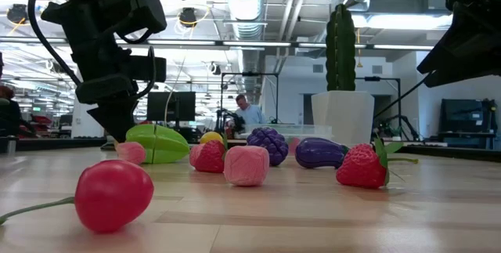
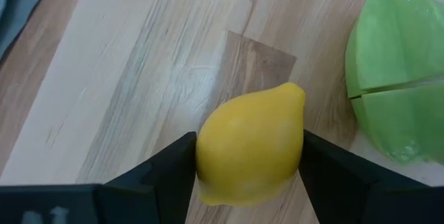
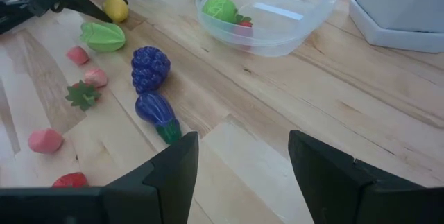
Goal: Pick and placing Produce into tupperware
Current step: Put the bottom lemon into the transparent bin
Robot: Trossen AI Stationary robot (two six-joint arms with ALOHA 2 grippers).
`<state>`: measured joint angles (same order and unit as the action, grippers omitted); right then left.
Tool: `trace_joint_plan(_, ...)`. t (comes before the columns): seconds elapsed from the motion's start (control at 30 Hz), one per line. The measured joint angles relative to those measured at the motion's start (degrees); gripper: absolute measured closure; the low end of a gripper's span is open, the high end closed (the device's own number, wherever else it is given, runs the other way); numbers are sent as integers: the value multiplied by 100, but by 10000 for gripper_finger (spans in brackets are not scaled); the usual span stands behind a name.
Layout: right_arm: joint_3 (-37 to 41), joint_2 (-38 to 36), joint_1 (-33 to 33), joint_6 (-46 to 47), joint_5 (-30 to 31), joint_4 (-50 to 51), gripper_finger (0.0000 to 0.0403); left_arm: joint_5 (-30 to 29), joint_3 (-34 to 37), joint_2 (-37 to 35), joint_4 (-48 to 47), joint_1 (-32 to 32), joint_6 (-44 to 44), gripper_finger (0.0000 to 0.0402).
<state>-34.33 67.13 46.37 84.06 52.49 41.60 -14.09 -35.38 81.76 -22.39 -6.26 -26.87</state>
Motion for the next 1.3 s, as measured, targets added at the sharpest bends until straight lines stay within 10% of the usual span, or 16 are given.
trace_joint_plan(1.3,0,0,0,1,-9,-4,154,-415,-94,2,811,-2,-31,185)
